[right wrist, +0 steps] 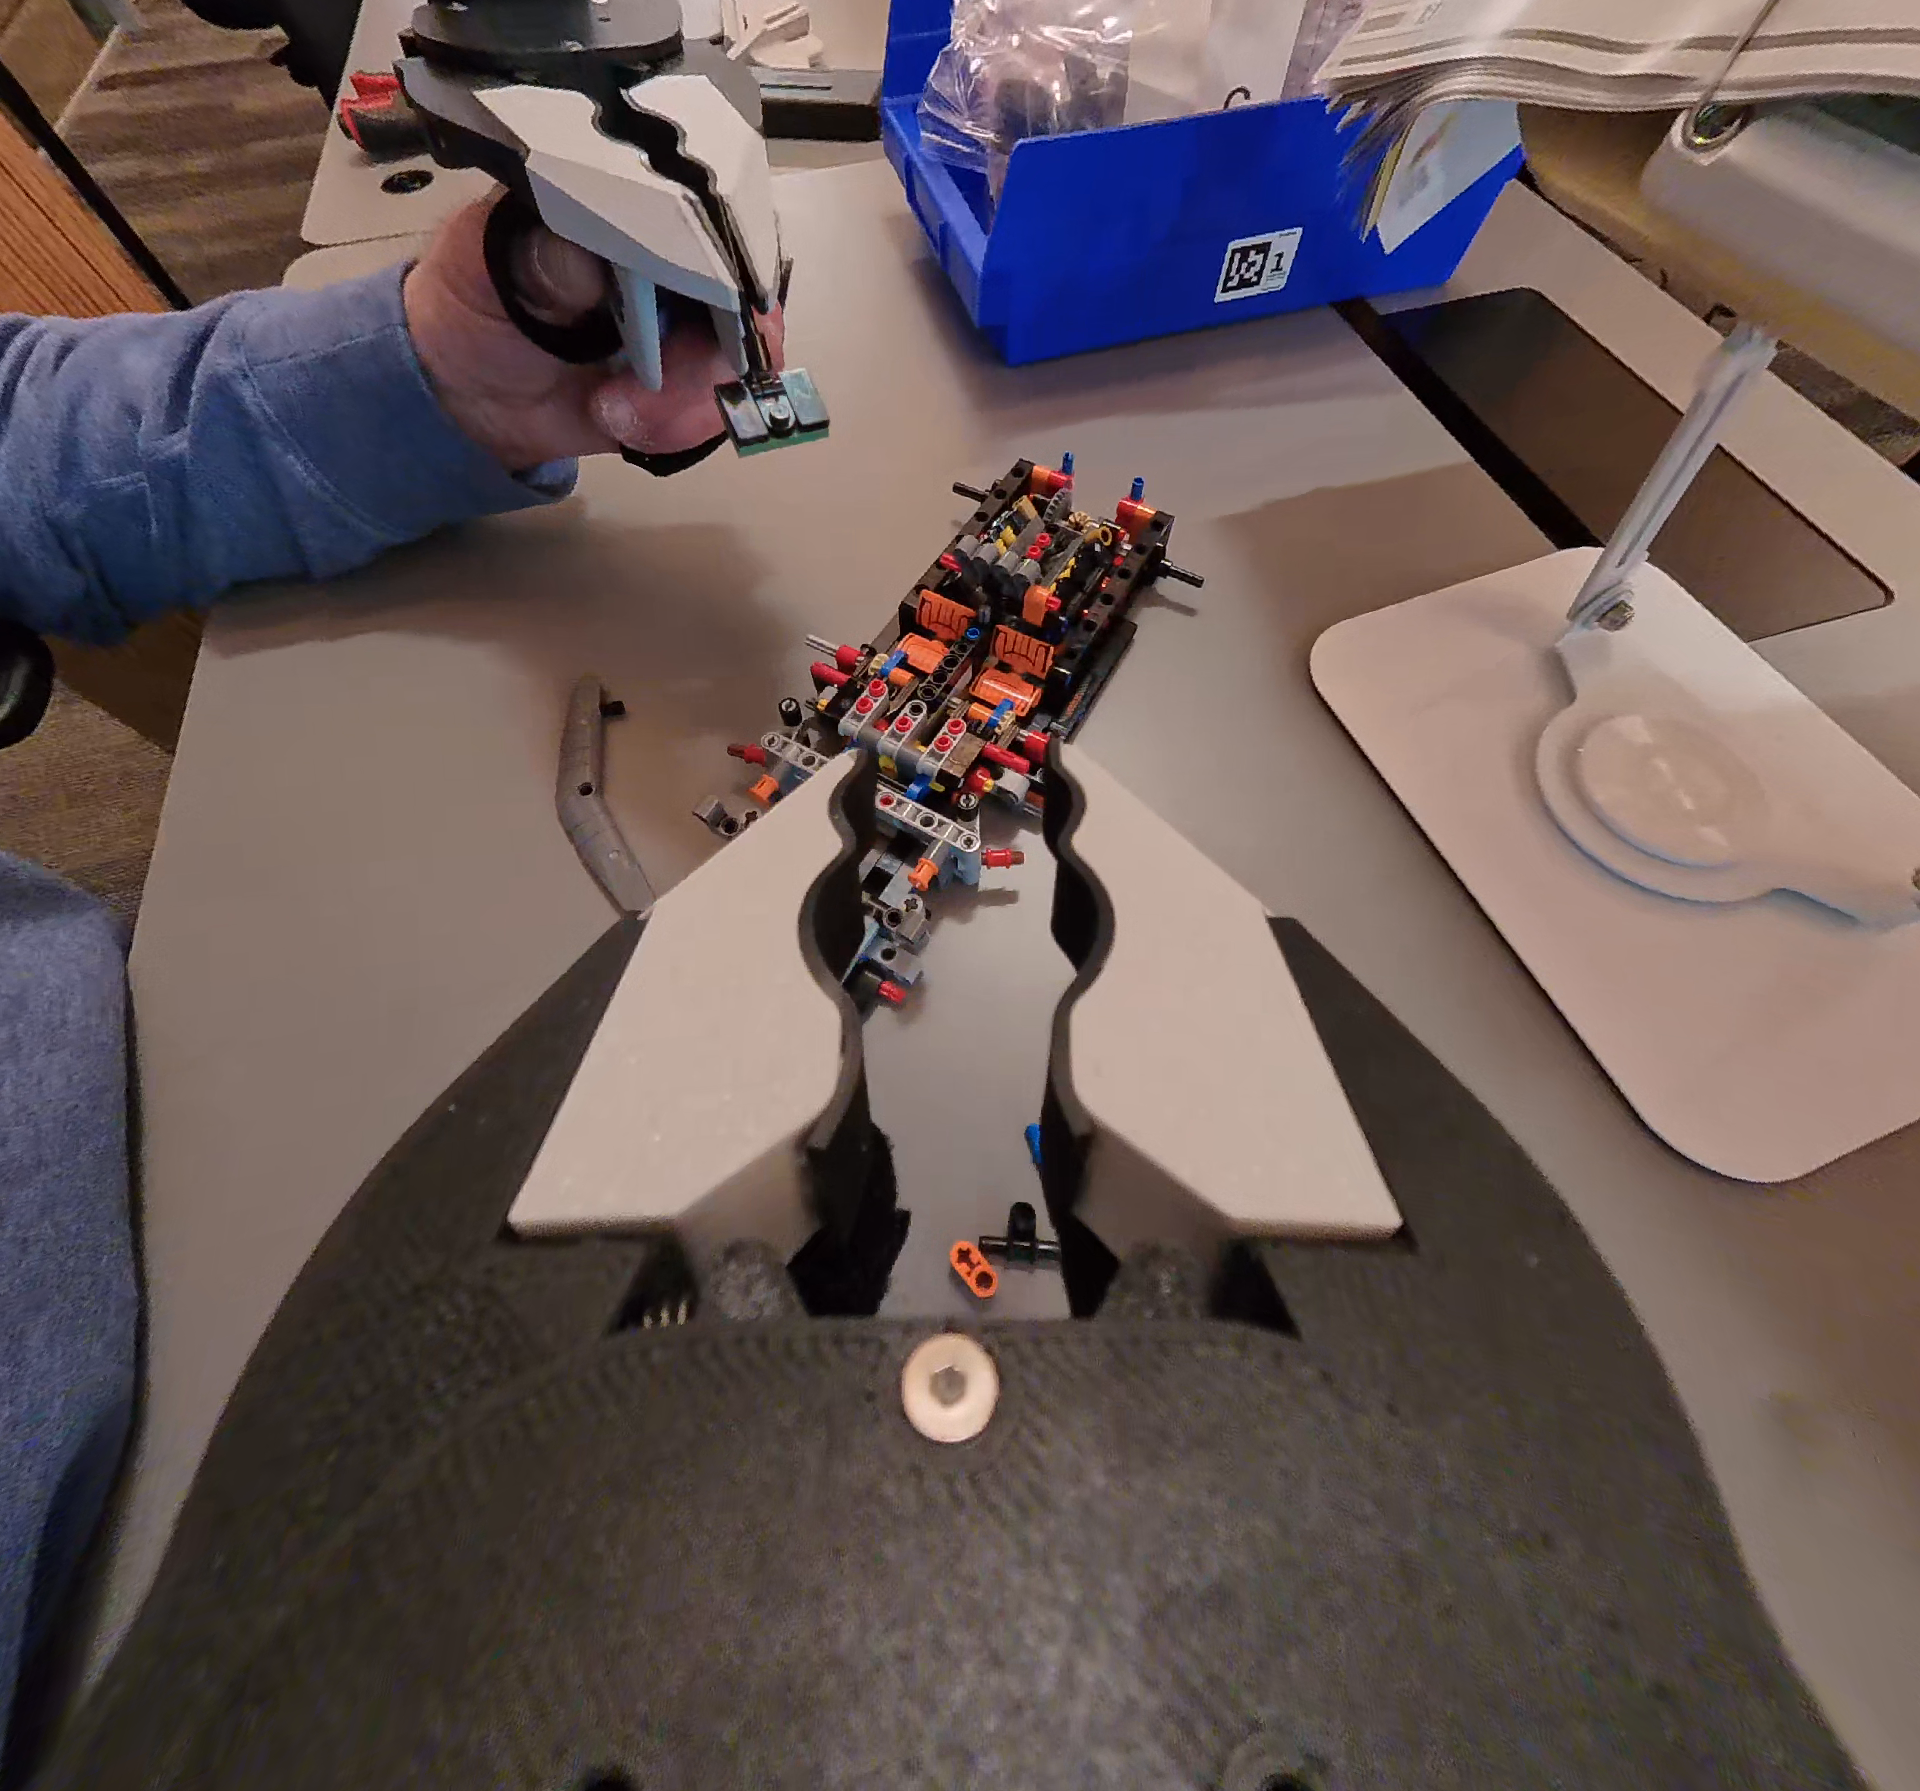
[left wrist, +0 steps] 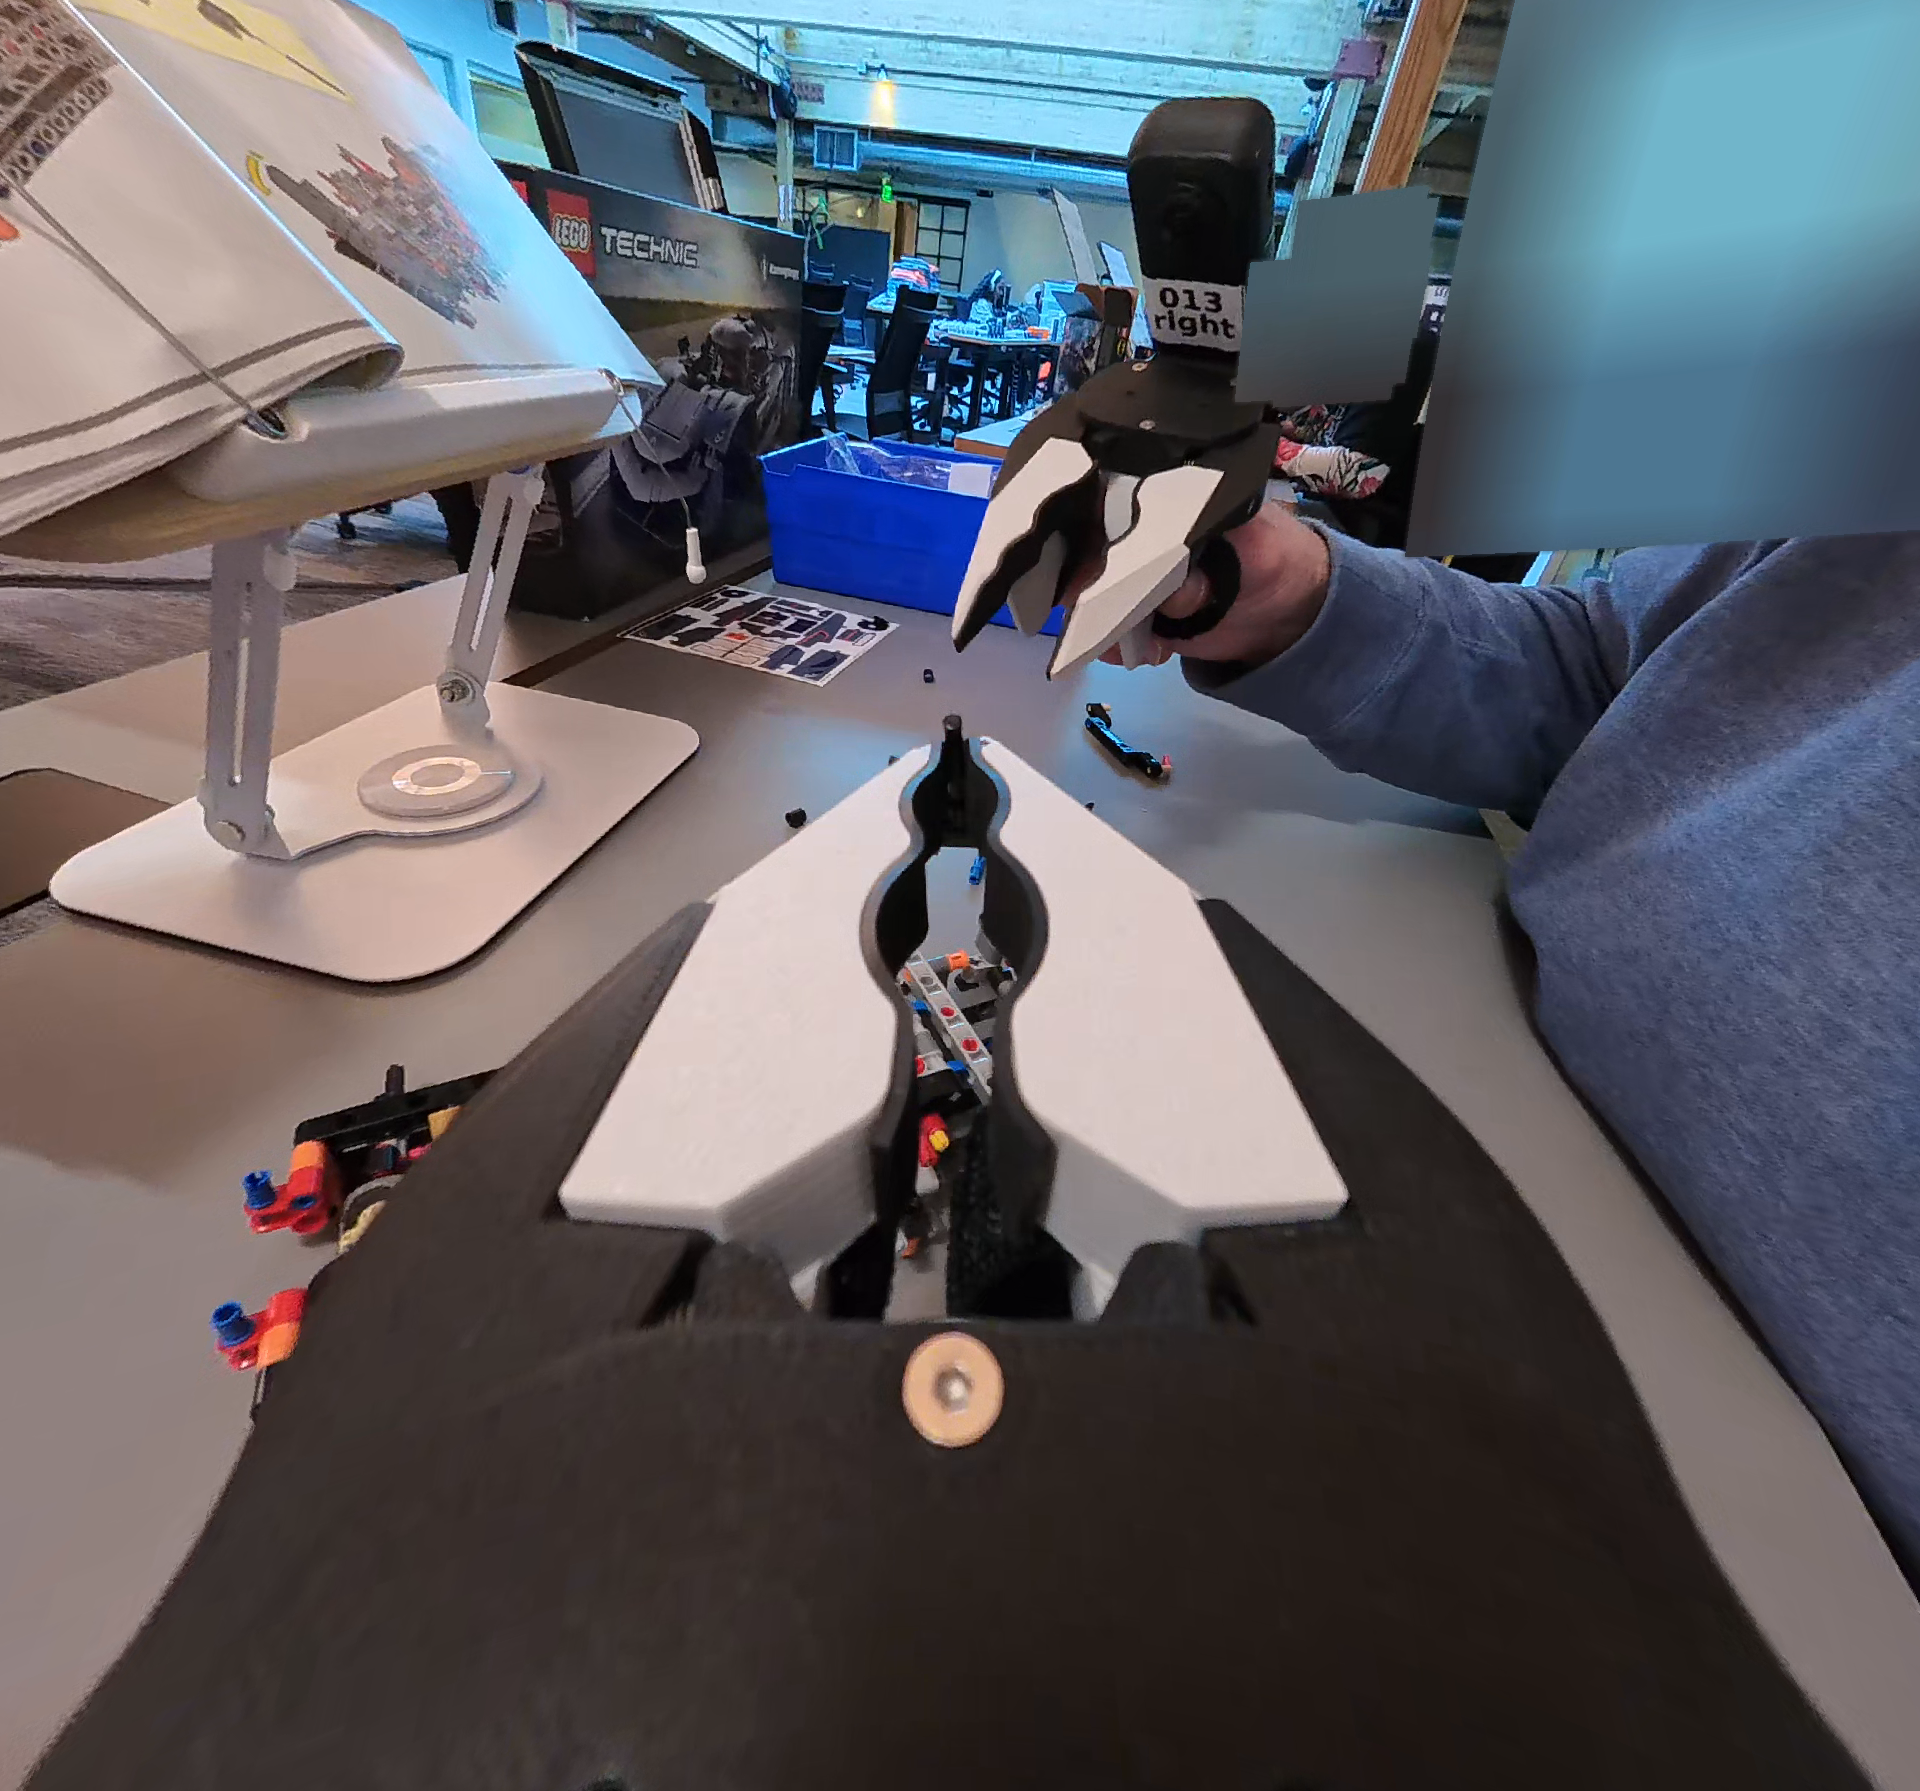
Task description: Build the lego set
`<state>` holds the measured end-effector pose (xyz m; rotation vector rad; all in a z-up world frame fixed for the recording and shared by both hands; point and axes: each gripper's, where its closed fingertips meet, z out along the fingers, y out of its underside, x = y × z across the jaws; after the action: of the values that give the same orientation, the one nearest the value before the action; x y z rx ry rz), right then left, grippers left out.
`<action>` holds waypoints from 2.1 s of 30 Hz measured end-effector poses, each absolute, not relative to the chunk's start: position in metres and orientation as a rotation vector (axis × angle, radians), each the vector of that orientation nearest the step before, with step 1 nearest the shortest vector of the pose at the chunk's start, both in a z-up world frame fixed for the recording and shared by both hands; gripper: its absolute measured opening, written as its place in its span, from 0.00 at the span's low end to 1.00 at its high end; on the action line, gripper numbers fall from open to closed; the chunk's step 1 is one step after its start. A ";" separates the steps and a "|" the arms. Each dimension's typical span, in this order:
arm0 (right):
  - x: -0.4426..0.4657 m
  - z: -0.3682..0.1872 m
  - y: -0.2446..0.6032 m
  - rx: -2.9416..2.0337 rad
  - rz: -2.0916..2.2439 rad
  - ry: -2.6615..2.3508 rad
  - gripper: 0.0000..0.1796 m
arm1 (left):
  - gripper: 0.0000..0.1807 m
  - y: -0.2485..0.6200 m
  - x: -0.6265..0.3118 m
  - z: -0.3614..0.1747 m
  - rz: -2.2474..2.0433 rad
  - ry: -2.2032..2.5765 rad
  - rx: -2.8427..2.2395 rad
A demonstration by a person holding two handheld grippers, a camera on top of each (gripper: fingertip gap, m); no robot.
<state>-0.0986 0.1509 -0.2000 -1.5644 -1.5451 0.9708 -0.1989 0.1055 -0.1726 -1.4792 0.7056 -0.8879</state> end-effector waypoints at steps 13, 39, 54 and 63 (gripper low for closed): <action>-0.110 -0.284 0.154 -1.696 0.907 -1.800 0.21 | 0.00 0.110 -0.198 -0.179 -0.890 0.697 -1.500; -0.134 -0.323 0.159 -1.146 0.501 -2.477 0.03 | 0.00 0.116 -0.202 -0.190 -0.893 0.696 -1.534; -0.125 -0.317 0.166 -1.329 0.437 -2.361 0.11 | 0.00 0.116 -0.197 -0.191 -0.910 0.696 -1.534; -0.154 -0.230 0.134 -1.351 0.912 -1.967 0.20 | 0.00 0.116 -0.188 -0.188 -0.962 0.691 -1.513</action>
<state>-0.1543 0.1343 -0.2301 -1.3513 -1.9666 0.9121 -0.1878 0.1163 -0.1881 -1.5129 0.6910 -0.9616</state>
